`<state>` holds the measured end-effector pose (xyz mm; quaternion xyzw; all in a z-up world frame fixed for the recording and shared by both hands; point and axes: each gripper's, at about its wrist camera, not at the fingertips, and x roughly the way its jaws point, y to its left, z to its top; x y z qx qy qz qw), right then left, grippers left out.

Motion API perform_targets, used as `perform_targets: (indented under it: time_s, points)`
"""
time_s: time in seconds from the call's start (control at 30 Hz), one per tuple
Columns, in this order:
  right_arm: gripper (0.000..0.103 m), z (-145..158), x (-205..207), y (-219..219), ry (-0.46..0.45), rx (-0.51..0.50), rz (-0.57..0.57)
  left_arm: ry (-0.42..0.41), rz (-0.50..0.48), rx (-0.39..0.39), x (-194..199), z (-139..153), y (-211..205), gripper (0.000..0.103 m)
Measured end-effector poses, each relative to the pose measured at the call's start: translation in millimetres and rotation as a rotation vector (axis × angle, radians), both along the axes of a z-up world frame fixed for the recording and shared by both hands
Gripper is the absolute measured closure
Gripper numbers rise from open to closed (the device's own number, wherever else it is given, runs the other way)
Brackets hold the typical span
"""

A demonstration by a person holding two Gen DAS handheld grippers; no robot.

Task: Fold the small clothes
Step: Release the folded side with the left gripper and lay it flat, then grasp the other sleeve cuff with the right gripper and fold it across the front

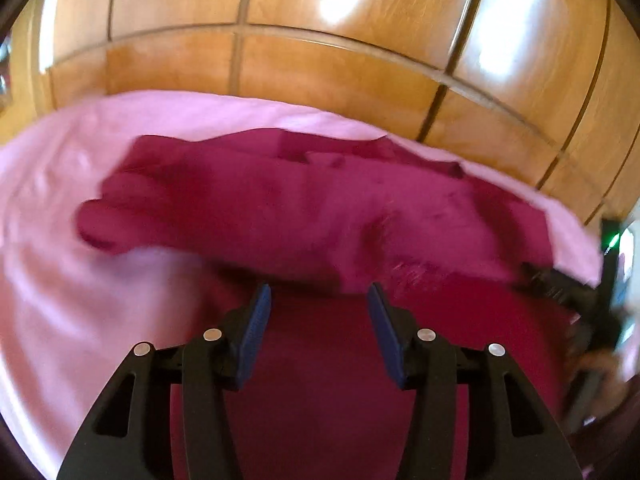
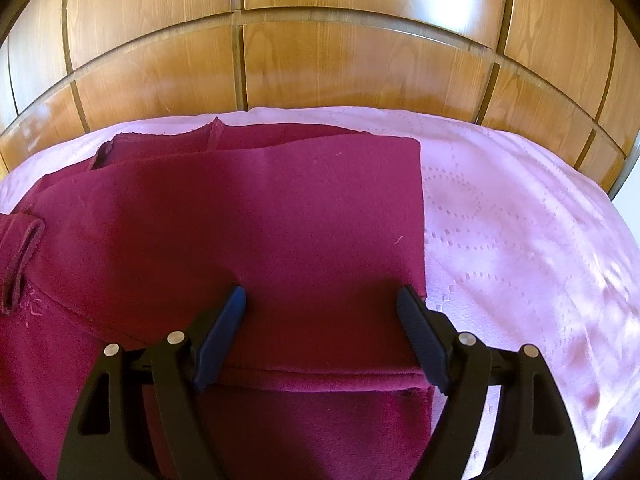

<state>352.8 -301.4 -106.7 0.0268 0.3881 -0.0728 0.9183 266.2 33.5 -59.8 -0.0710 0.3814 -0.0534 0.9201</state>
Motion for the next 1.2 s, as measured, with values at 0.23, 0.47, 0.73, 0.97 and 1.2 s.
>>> perform_targets:
  time_s: [0.23,0.47,0.73,0.97,1.2]
  points:
    - [0.025,3.0,2.1,1.6,0.022,-0.003,-0.003,0.015,0.011,0.043,-8.5,-23.8,7.0,0.049]
    - [0.024,36.8,2.5,37.6,0.034,0.329,0.198,0.003,-0.011,0.022,-9.5,-27.1,9.3,0.041]
    - [0.043,37.5,19.0,125.2,0.123,0.514,0.447,-0.007,-0.023,-0.016,-9.4,-29.2,13.6,0.038]
    - [0.055,27.0,34.5,164.0,0.145,0.504,0.436,-0.013,-0.036,-0.045,-9.4,-32.0,17.5,0.034]
    - [0.097,36.2,35.5,184.2,0.138,0.419,0.481,-0.015,-0.044,-0.060,-9.2,-33.8,19.3,0.033]
